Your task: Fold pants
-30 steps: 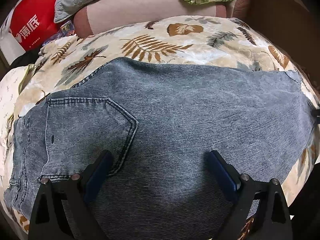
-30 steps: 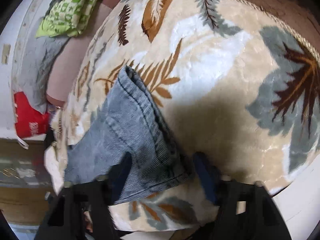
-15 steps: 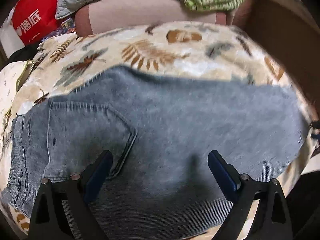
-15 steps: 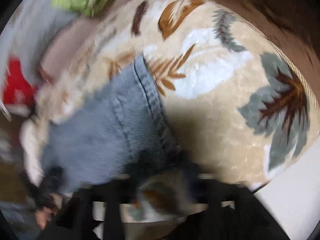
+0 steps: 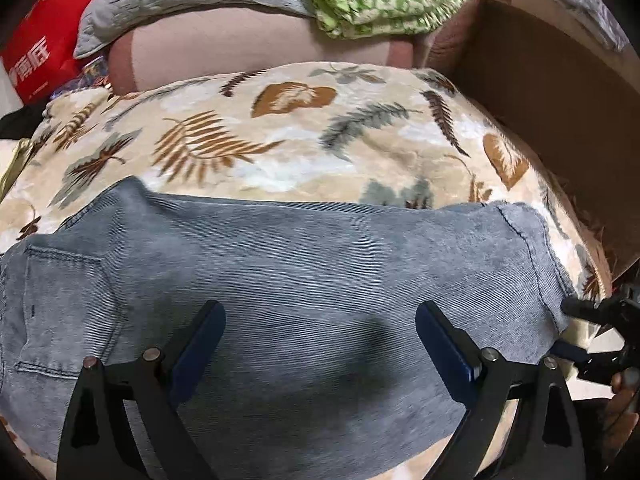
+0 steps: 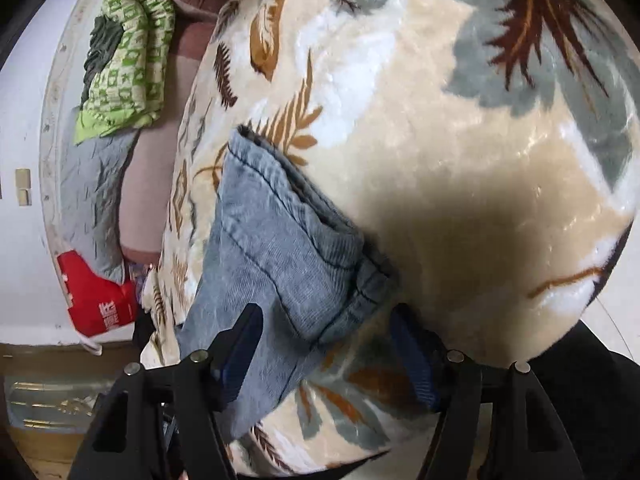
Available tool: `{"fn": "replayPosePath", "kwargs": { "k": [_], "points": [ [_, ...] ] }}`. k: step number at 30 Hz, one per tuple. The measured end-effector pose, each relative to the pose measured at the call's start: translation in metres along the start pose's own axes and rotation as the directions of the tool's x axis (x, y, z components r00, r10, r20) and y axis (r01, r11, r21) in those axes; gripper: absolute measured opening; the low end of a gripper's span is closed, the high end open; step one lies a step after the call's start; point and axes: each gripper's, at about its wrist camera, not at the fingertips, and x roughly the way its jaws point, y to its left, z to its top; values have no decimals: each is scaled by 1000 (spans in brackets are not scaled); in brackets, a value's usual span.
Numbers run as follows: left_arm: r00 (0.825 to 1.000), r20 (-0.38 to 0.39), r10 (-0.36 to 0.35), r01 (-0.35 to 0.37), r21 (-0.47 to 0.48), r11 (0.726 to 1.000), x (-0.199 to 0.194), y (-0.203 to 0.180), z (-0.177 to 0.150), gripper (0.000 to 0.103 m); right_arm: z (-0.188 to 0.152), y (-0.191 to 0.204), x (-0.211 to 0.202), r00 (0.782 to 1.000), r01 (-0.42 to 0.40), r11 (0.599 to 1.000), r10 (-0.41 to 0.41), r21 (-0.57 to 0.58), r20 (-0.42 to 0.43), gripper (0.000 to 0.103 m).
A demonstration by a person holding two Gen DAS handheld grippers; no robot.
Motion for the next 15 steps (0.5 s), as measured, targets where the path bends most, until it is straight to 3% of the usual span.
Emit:
{"fn": "replayPosePath", "kwargs": {
  "k": [3, 8, 15],
  "points": [
    [999, -31, 38, -38, 10, 999, 17, -9, -4, 96, 5, -2, 0, 999, 2, 1000, -2, -4, 32, 66],
    [997, -52, 52, -52, 12, 999, 29, -8, -10, 96, 4, -1, -2, 997, 58, 997, -55, -51, 48, 43],
    [998, -48, 42, -42, 5, 999, 24, -8, -9, 96, 3, -8, -7, 997, 57, 997, -55, -59, 46, 38]
  ]
}}
